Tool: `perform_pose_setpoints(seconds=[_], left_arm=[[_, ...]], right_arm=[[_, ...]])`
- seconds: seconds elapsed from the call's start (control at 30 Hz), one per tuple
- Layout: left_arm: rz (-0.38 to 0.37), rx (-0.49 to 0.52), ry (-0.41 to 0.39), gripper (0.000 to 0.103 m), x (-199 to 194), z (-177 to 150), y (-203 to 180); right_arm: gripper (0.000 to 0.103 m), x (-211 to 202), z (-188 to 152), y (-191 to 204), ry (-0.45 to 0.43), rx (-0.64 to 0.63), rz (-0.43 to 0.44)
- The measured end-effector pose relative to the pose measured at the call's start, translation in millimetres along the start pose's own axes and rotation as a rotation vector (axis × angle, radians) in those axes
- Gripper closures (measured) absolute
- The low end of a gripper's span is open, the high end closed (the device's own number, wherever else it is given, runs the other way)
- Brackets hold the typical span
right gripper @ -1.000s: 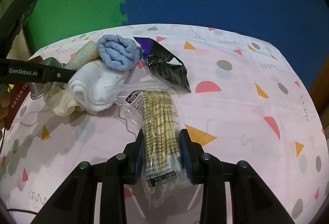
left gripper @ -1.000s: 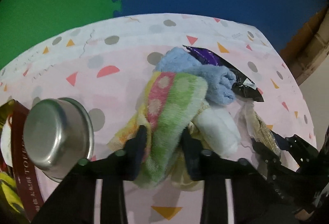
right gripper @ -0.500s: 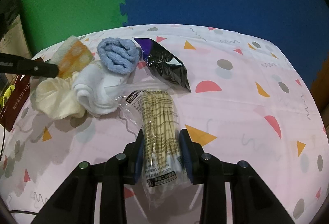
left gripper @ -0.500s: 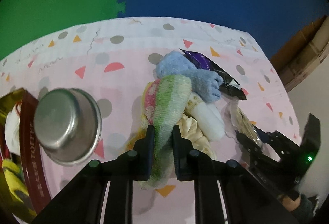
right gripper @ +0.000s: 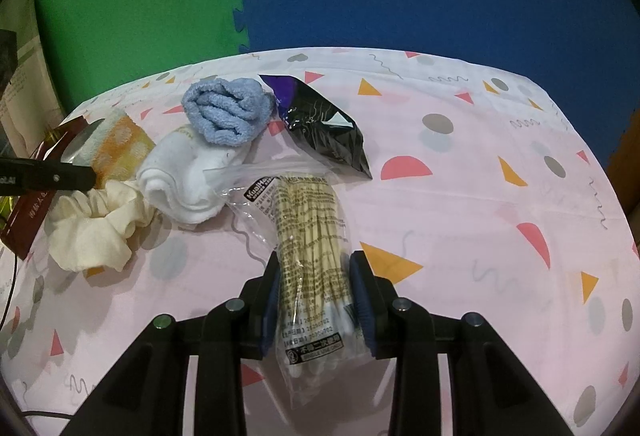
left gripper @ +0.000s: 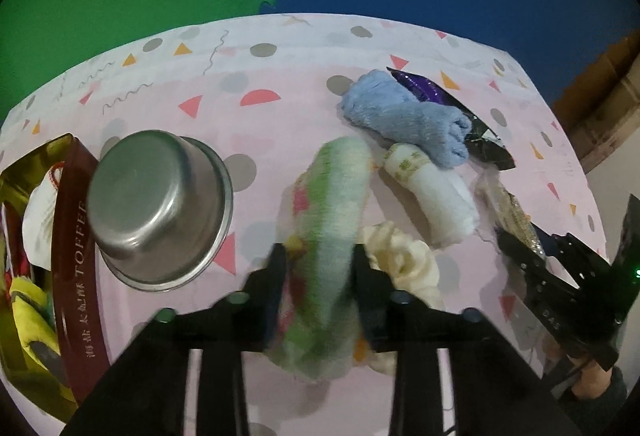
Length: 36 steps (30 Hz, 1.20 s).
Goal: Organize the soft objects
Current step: 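Lift the green striped towel and carry it toward the gold tin with the left tool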
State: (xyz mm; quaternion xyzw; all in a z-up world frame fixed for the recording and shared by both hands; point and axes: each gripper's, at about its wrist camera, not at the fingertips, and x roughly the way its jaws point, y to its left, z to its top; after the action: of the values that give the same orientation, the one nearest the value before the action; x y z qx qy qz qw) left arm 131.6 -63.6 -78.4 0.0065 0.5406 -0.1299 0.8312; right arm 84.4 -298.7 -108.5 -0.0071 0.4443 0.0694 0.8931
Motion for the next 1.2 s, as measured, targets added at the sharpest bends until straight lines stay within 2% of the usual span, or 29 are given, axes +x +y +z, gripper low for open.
perform_pose_setpoints(seconds=[0.1,0.17,0.2,0.23,0.57,0.83,0.97,1.2], left_arm=[[0.012,-0.001,0.003,0.066,5,1,0],[-0.001,-0.017,0.019,0.068,10,2,1],[-0.017,-0.024,0.027,0.081,11,3,2],[-0.039,-0.034,0.035,0.088,12,3,2],[-0.072,-0.044,0.015,0.089,-10,3,4],[-0.04,-0.036,-0.032,0.089,-41,1,5],[-0.002,-0.031,-0.056,0.089,-58,0,10],[0.047,-0.074,-0.078,0.089,-83,-6,40]], right_arm=[[0.068,0,0,0,0.0,0.001,0.001],[0.068,0,0,-1,0.0,0.001,0.002],[0.068,0,0,-1,0.0,0.001,0.002],[0.068,0,0,-1,0.0,0.001,0.002],[0.068,0,0,-1,0.0,0.001,0.002],[0.068,0,0,0,0.0,0.0,-0.001],[0.068,0,0,0,0.0,0.0,-0.001],[0.068,0,0,0,0.001,0.0,-0.001]])
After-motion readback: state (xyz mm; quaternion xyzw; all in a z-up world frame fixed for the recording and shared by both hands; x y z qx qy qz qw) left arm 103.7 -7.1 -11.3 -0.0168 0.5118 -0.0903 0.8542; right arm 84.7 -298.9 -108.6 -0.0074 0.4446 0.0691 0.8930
